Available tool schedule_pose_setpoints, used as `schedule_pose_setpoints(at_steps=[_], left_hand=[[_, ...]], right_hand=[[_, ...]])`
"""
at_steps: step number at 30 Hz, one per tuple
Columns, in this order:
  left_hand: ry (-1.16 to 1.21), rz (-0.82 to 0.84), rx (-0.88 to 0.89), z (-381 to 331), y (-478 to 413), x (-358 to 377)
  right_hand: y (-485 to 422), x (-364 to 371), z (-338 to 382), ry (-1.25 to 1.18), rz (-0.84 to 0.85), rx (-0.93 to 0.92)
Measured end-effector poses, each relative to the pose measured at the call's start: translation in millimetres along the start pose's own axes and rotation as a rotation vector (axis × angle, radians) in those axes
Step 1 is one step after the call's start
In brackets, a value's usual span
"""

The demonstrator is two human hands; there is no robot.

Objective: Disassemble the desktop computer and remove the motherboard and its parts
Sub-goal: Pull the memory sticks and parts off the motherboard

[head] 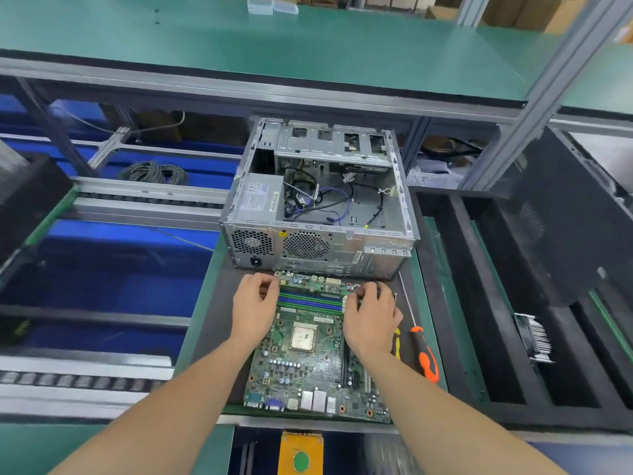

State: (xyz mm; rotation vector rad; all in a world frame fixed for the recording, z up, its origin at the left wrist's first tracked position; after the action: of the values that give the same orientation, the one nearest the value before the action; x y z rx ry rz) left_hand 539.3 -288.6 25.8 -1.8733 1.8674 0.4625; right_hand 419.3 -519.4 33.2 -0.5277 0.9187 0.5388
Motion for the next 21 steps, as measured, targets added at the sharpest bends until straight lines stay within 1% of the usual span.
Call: schedule_pose_setpoints(at_steps=[4,11,21], left_hand=[[0.011,-0.019,-0.024,4.6,-1.7,0.2],[0.053,-0.026,-0.073,5.0,-1.3,3.3],[0.107,-0.010,-0.193,6.4,-1.4,6.8]], right_hand=[[2.1,3.9,-4.0,-0.052,-0.011,-0.001],[3.5,8.5,-1.4,0.035,-0.005,-0.030],[3.1,9.0,0.1,0.068,0.027,-0.021]])
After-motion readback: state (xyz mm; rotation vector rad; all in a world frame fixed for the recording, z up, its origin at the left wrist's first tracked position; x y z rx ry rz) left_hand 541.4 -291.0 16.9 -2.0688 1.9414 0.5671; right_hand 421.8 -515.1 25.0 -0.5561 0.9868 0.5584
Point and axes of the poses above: each hand's wrist, its own y-axis away from the middle knuckle, its own x-axis out of the palm, z = x × y, the point moved 7 cm from there along -y, towards the middle knuckle, and after that the axes turned 9 degrees about -z, right-handed, at the moved point
